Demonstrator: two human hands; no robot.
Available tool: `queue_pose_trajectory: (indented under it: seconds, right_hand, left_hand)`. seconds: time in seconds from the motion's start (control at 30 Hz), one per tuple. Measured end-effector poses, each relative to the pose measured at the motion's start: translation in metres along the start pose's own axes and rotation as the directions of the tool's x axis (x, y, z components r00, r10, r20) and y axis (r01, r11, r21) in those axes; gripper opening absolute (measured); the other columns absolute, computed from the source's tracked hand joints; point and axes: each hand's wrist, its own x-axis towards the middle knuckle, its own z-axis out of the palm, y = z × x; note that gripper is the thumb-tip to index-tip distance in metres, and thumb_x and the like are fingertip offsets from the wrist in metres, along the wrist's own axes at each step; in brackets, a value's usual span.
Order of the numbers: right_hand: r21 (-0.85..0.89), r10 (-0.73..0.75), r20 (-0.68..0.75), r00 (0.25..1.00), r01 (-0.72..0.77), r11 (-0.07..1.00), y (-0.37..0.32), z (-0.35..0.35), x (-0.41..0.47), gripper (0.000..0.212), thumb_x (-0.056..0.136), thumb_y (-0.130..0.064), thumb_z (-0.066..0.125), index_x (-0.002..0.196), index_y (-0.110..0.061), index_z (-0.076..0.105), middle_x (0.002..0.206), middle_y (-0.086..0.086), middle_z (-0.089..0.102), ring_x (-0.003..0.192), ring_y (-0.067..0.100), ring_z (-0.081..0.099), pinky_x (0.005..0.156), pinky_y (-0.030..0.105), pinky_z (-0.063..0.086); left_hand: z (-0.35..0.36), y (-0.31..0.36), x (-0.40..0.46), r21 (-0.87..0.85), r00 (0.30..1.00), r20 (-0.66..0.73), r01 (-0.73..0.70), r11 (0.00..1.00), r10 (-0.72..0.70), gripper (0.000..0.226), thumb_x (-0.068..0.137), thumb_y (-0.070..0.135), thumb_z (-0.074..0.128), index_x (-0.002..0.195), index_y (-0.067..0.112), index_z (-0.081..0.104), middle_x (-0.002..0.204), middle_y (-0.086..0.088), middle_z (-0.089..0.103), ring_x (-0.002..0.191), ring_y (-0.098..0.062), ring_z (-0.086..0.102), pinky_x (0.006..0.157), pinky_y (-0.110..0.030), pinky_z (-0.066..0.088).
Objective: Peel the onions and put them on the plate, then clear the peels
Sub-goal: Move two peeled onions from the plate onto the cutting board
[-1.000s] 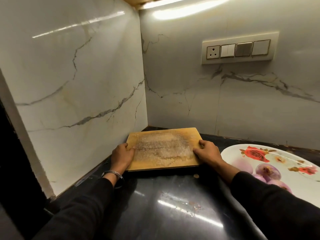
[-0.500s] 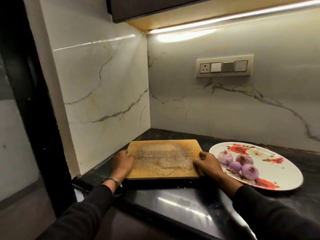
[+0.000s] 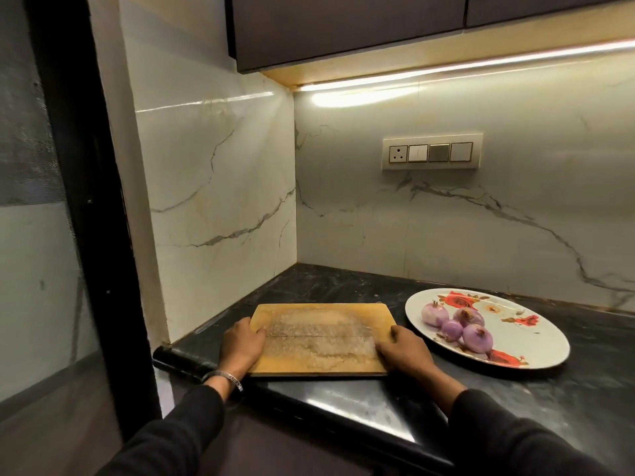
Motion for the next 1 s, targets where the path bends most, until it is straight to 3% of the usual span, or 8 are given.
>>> queue_pose_trajectory:
  seconds: [0.07, 0.27, 0.43, 0.57, 0.67, 0.77, 1.0]
  right_hand:
    - [-0.052, -0.008, 0.005, 1.000, 0.009, 0.999, 0.000, 0.002, 0.002, 0.042, 0.096, -0.040, 0.054, 0.124, -0.010, 0.061, 0.128, 0.012, 0.065, 0.118, 0.030, 0.060, 0.095, 0.035, 0.047]
    - [-0.115, -0.016, 0.049, 0.999, 0.022, 0.993, -0.001, 0.002, 0.008, 0.044, 0.098, -0.043, 0.049, 0.122, -0.009, 0.062, 0.127, 0.013, 0.066, 0.117, 0.031, 0.060, 0.101, 0.040, 0.048]
    - [-0.116, -0.074, 0.031, 0.997, 0.077, 0.990, 0.003, -0.003, 0.007, 0.051, 0.098, -0.044, 0.053, 0.134, -0.007, 0.058, 0.145, 0.017, 0.051, 0.130, 0.031, 0.052, 0.108, 0.038, 0.042]
    - [-0.107, -0.207, -0.021, 0.978, 0.204, 0.973, 0.000, -0.014, 0.002, 0.058, 0.098, -0.037, 0.061, 0.147, -0.010, 0.047, 0.150, 0.009, 0.050, 0.135, 0.024, 0.049, 0.111, 0.035, 0.039]
    - [-0.125, -0.256, -0.062, 0.965, 0.247, 0.961, 0.001, -0.026, -0.002, 0.059, 0.097, -0.037, 0.062, 0.148, -0.012, 0.046, 0.149, 0.008, 0.051, 0.126, 0.025, 0.058, 0.104, 0.037, 0.048]
    - [-0.155, -0.267, -0.098, 0.959, 0.250, 0.956, 0.010, -0.044, -0.004, 0.052, 0.097, -0.036, 0.062, 0.143, -0.014, 0.050, 0.144, 0.008, 0.056, 0.125, 0.024, 0.056, 0.100, 0.034, 0.047]
    - [-0.161, -0.194, -0.165, 0.967, 0.168, 0.973, 0.061, -0.082, -0.007, 0.057, 0.096, -0.036, 0.061, 0.146, -0.013, 0.048, 0.150, 0.008, 0.051, 0.136, 0.026, 0.047, 0.111, 0.035, 0.040]
  left_hand:
    - [0.000, 0.001, -0.001, 0.040, 1.000, 0.018, 0.005, 0.999, -0.005, 0.043, 0.099, 0.037, 0.058, 0.133, 0.010, 0.057, 0.131, -0.012, 0.063, 0.120, -0.033, 0.059, 0.092, -0.035, 0.047]
    - [0.004, 0.001, 0.004, 0.132, 0.998, 0.046, 0.032, 0.991, -0.038, 0.052, 0.095, 0.050, 0.057, 0.129, 0.010, 0.057, 0.130, -0.013, 0.063, 0.119, -0.033, 0.059, 0.098, -0.038, 0.049]
    - [0.002, 0.008, 0.006, 0.121, 0.998, 0.046, 0.038, 0.992, -0.044, 0.059, 0.100, 0.057, 0.043, 0.128, 0.008, 0.058, 0.130, -0.015, 0.063, 0.121, -0.035, 0.058, 0.106, -0.046, 0.043]
    - [0.003, 0.038, -0.001, 0.106, 0.997, 0.016, -0.079, 0.991, 0.077, 0.060, 0.100, 0.052, 0.049, 0.142, 0.010, 0.049, 0.144, -0.014, 0.054, 0.134, -0.033, 0.048, 0.115, -0.045, 0.034]
    - [0.018, 0.072, -0.010, 0.030, 0.977, 0.092, -0.198, 0.980, 0.195, 0.063, 0.098, 0.053, 0.052, 0.148, 0.016, 0.042, 0.146, -0.011, 0.053, 0.133, -0.030, 0.050, 0.109, -0.041, 0.043]
    - [0.035, 0.107, -0.024, -0.031, 0.933, 0.156, -0.322, 0.946, 0.323, 0.061, 0.097, 0.050, 0.056, 0.147, 0.017, 0.043, 0.145, -0.008, 0.054, 0.132, -0.026, 0.052, 0.107, -0.037, 0.045]
    - [0.085, 0.178, -0.055, -0.131, 0.833, 0.286, -0.456, 0.880, 0.474, 0.060, 0.097, 0.044, 0.061, 0.147, 0.017, 0.044, 0.147, -0.008, 0.053, 0.135, -0.023, 0.050, 0.107, -0.032, 0.041]
